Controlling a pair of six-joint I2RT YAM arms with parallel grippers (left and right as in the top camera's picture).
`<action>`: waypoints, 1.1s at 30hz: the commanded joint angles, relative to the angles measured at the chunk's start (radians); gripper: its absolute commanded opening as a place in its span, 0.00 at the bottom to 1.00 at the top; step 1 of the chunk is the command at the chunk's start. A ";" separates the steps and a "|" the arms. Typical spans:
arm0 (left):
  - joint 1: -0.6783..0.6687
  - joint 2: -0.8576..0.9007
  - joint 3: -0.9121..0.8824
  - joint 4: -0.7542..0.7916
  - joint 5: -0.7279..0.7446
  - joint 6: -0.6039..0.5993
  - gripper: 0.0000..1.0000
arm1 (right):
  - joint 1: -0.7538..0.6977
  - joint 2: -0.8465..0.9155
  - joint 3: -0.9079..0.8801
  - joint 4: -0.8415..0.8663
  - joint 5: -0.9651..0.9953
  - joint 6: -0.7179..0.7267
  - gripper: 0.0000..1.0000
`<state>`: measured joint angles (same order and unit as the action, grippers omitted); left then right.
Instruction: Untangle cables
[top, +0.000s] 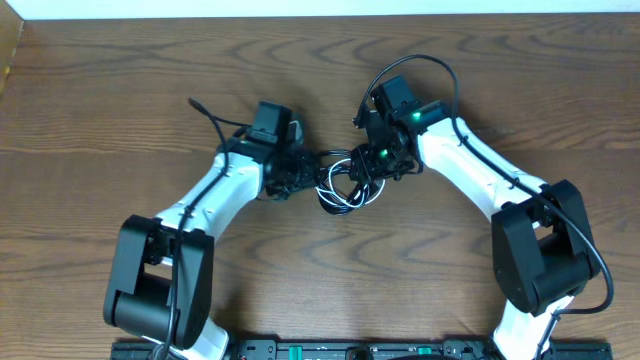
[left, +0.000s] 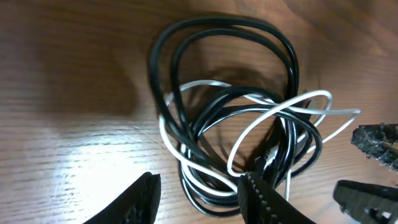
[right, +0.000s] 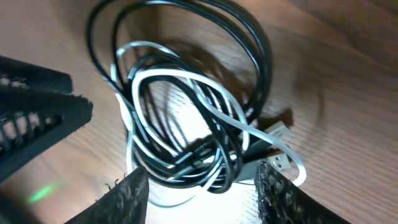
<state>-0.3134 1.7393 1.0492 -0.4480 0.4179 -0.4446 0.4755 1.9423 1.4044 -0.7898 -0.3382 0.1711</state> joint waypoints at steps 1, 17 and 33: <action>-0.032 0.014 0.000 0.009 -0.091 -0.003 0.44 | 0.023 0.009 -0.028 -0.003 0.076 -0.012 0.52; -0.073 0.124 0.000 0.098 -0.097 -0.024 0.44 | 0.050 0.009 -0.130 0.074 0.130 0.033 0.42; -0.135 0.124 -0.004 0.142 -0.154 -0.024 0.38 | 0.037 0.024 -0.136 0.079 0.130 0.034 0.45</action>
<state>-0.4465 1.8462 1.0492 -0.3058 0.3035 -0.4709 0.5129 1.9438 1.2732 -0.7120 -0.2161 0.2012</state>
